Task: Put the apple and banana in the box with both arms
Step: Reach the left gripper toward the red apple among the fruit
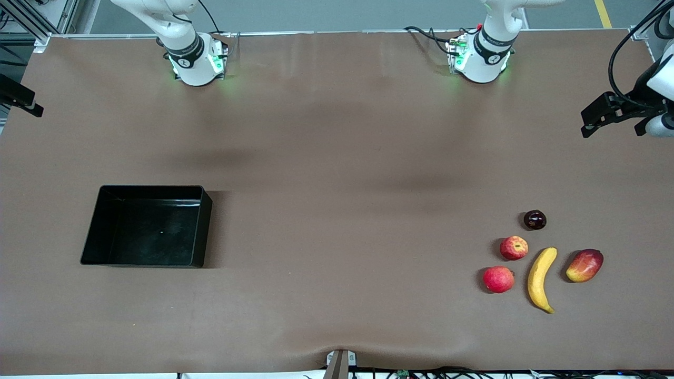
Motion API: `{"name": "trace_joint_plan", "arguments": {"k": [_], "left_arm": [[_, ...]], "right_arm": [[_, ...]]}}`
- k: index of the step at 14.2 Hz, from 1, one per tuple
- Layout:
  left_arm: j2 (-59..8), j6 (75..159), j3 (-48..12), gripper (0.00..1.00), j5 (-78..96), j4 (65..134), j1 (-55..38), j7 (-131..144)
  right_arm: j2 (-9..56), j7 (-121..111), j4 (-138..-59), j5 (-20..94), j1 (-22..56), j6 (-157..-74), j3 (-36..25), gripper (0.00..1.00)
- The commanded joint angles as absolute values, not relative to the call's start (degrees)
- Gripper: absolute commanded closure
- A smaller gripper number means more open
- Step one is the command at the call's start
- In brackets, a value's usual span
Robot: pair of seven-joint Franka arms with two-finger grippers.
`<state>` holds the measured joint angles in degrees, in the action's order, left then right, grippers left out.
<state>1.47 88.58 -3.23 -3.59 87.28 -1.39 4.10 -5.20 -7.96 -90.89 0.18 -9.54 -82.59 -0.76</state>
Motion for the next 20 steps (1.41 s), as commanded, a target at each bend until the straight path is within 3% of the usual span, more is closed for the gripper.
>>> {"name": "trace_joint_plan", "arguments": {"k": [1, 5, 9, 20], "left_arm": [[0.97, 87.19, -3.16, 0.0, -2.55, 86.04, -1.05, 3.6], [0.7, 87.19, -3.16, 0.0, -2.55, 85.87, -0.79, 3.43], [-3.76, 89.2, -3.08, 0.0, -2.72, 85.87, -0.7, 2.73], [-30.92, 115.56, -3.16, 0.0, -4.04, 86.57, -2.37, 1.59]], "right_arm": [[-4.66, -8.53, -90.18, 1.75, -11.16, -82.0, -0.26, 0.0], [-4.66, -8.53, -90.18, 1.67, -11.25, -82.0, -0.26, 0.0], [-4.57, -8.53, -90.18, 1.76, -11.51, -82.0, -0.26, 0.0], [4.3, -8.96, -86.31, 0.8, -13.1, -82.79, -0.26, 0.0]]}}
